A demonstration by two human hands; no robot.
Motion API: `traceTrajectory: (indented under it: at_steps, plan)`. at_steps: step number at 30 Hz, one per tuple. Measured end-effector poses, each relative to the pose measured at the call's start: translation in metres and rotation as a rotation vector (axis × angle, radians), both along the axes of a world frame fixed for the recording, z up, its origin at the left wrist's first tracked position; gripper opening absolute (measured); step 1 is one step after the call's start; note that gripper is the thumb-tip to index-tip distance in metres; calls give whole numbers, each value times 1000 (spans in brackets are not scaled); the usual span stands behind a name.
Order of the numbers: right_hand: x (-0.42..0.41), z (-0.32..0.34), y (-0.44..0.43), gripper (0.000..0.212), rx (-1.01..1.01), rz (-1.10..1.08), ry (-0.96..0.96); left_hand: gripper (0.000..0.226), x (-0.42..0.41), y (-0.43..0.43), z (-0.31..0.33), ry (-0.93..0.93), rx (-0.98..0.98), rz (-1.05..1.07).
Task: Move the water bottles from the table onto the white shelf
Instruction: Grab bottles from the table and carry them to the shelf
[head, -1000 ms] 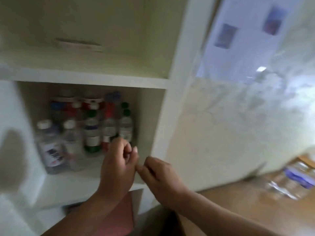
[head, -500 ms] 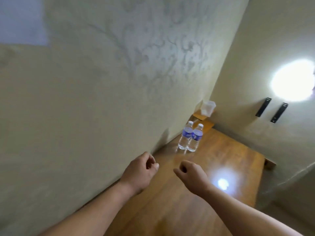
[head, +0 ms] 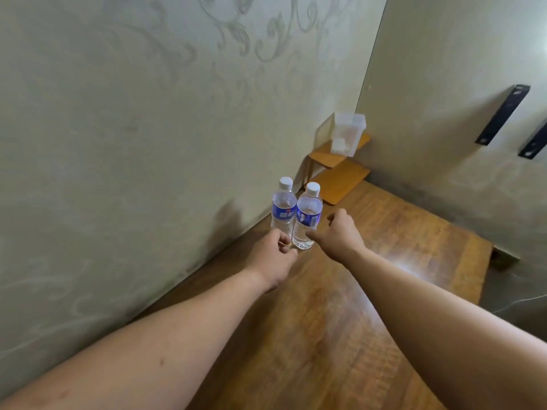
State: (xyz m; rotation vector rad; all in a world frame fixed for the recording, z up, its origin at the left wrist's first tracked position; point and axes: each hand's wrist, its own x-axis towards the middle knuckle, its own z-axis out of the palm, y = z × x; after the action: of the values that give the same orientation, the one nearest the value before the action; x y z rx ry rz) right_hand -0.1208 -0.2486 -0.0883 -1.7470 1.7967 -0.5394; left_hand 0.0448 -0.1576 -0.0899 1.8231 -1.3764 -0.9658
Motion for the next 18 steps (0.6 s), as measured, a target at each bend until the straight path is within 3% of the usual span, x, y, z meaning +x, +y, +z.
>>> traceTrajectory:
  at_steps: [5, 14, 18]
  plan:
    - [14, -18, -44, 114, -10, 56, -188, 17, -7, -14, -26, -12, 51, 37]
    - [10, -35, -25, 58, -75, -7, -317, 27, 3, -4, -21, -45, 96, 47]
    - [0, -24, 22, 60, -86, 38, -309, 38, 7, 24, -8, -34, 92, 8]
